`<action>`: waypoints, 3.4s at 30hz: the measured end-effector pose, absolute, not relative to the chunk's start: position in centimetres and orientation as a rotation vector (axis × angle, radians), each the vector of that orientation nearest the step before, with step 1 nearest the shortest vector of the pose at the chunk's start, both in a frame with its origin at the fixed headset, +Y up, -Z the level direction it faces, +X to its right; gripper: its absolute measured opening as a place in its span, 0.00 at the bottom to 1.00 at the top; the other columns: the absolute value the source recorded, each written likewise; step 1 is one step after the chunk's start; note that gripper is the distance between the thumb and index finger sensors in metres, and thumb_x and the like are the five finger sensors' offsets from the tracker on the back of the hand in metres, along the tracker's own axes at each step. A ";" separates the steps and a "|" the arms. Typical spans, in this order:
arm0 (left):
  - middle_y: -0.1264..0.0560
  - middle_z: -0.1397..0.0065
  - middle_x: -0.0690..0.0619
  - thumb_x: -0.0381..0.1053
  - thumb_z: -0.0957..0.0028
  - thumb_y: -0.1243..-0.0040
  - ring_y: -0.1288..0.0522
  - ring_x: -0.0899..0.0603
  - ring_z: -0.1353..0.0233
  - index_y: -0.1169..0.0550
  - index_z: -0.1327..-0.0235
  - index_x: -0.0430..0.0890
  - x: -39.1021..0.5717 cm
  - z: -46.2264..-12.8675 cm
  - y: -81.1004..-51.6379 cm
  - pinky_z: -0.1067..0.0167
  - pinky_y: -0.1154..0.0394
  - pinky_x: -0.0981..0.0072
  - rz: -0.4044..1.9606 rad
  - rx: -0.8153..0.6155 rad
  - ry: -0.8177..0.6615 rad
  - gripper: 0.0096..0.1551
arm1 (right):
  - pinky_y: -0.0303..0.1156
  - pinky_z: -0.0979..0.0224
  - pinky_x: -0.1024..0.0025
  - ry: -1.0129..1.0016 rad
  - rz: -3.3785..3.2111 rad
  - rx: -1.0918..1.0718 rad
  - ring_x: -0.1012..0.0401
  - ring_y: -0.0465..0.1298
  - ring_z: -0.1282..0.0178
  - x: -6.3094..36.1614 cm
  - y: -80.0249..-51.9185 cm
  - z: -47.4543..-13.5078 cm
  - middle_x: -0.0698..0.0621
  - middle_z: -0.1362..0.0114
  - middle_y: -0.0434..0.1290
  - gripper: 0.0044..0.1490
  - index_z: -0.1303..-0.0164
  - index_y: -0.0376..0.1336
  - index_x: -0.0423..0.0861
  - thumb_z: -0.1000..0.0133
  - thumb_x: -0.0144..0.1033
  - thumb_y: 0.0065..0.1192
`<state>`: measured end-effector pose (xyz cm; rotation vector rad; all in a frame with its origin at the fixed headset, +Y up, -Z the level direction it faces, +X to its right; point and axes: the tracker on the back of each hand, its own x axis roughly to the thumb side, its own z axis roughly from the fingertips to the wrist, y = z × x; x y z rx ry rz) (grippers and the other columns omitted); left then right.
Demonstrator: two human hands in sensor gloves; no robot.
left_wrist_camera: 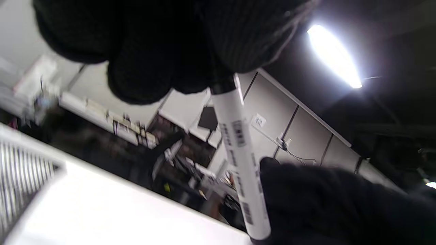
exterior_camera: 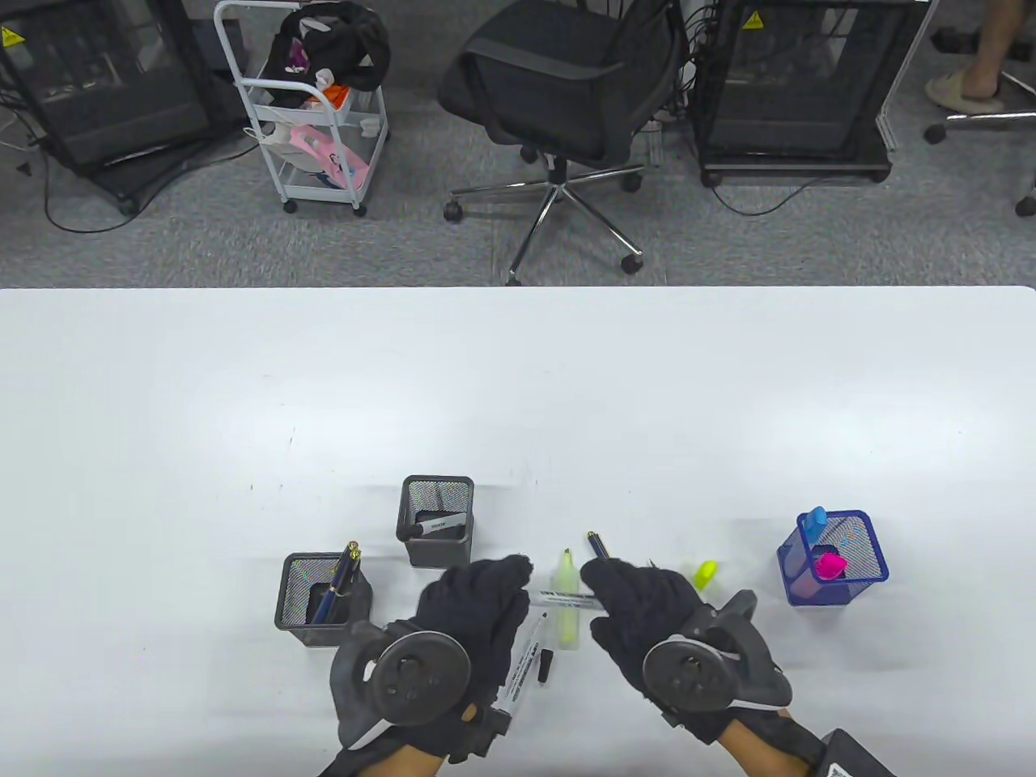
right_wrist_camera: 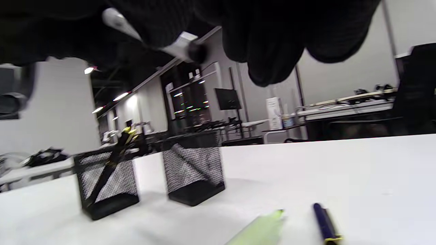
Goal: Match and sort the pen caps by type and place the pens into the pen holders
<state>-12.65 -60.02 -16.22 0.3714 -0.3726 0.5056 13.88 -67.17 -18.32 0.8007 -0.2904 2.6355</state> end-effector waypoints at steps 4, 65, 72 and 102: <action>0.21 0.34 0.37 0.39 0.49 0.33 0.18 0.33 0.43 0.19 0.39 0.45 -14.3 -18.1 -56.7 0.41 0.26 0.30 0.346 0.409 -0.252 0.22 | 0.75 0.33 0.42 -0.250 2.651 0.680 0.44 0.78 0.35 16.5 -67.1 -19.3 0.33 0.28 0.66 0.47 0.27 0.49 0.37 0.49 0.45 0.63; 0.11 0.47 0.40 0.52 0.55 0.24 0.11 0.41 0.61 0.20 0.37 0.37 -5.4 -18.1 -75.3 0.59 0.17 0.40 -0.182 -0.287 -0.207 0.36 | 0.74 0.33 0.41 -0.080 2.828 0.695 0.45 0.79 0.35 15.9 -67.7 -19.3 0.35 0.29 0.68 0.48 0.26 0.50 0.37 0.49 0.49 0.64; 0.12 0.47 0.37 0.49 0.54 0.25 0.12 0.41 0.61 0.21 0.37 0.34 -5.9 -18.8 -75.2 0.59 0.18 0.39 -0.146 -0.300 -0.183 0.34 | 0.74 0.33 0.42 -0.049 2.838 0.694 0.45 0.80 0.36 15.9 -67.8 -19.3 0.36 0.29 0.69 0.46 0.27 0.53 0.39 0.49 0.51 0.64; 0.16 0.40 0.36 0.45 0.50 0.34 0.13 0.39 0.52 0.26 0.35 0.33 -6.4 -16.5 -68.9 0.50 0.20 0.35 0.785 0.009 -0.508 0.32 | 0.83 0.45 0.53 0.126 2.217 0.500 0.52 0.88 0.53 14.4 -68.4 -18.8 0.42 0.46 0.83 0.35 0.42 0.69 0.39 0.49 0.53 0.66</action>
